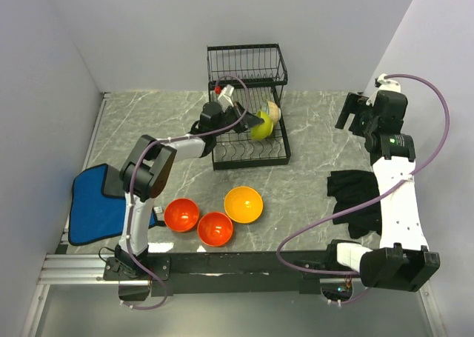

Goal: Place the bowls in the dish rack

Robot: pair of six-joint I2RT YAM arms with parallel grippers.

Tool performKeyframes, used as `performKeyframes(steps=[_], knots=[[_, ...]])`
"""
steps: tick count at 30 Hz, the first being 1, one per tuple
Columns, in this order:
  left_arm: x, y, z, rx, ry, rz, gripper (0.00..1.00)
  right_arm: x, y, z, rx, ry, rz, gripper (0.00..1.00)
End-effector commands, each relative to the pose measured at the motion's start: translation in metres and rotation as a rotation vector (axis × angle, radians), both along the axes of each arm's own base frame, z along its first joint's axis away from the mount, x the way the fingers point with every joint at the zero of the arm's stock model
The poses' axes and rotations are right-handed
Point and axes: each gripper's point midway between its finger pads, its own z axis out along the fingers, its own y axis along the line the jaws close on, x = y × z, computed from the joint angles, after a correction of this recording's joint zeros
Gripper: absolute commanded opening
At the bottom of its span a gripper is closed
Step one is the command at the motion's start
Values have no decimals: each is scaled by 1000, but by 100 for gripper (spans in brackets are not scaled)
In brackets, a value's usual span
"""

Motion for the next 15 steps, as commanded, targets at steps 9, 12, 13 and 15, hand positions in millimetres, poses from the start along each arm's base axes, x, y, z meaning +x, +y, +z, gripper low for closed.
performKeyframes(steps=[9,12,13,15], knots=[[34,19,22,-212,-18,24,1,3,-14,20,-102,7,-2,99],[32,23,16,-231,7,0,1,3,-13,17,-100,20,7,99],[31,25,19,-244,-2,-6,1,3,-12,16,-96,23,9,99],[26,29,16,-253,12,-19,1,4,-10,12,-93,33,17,99]])
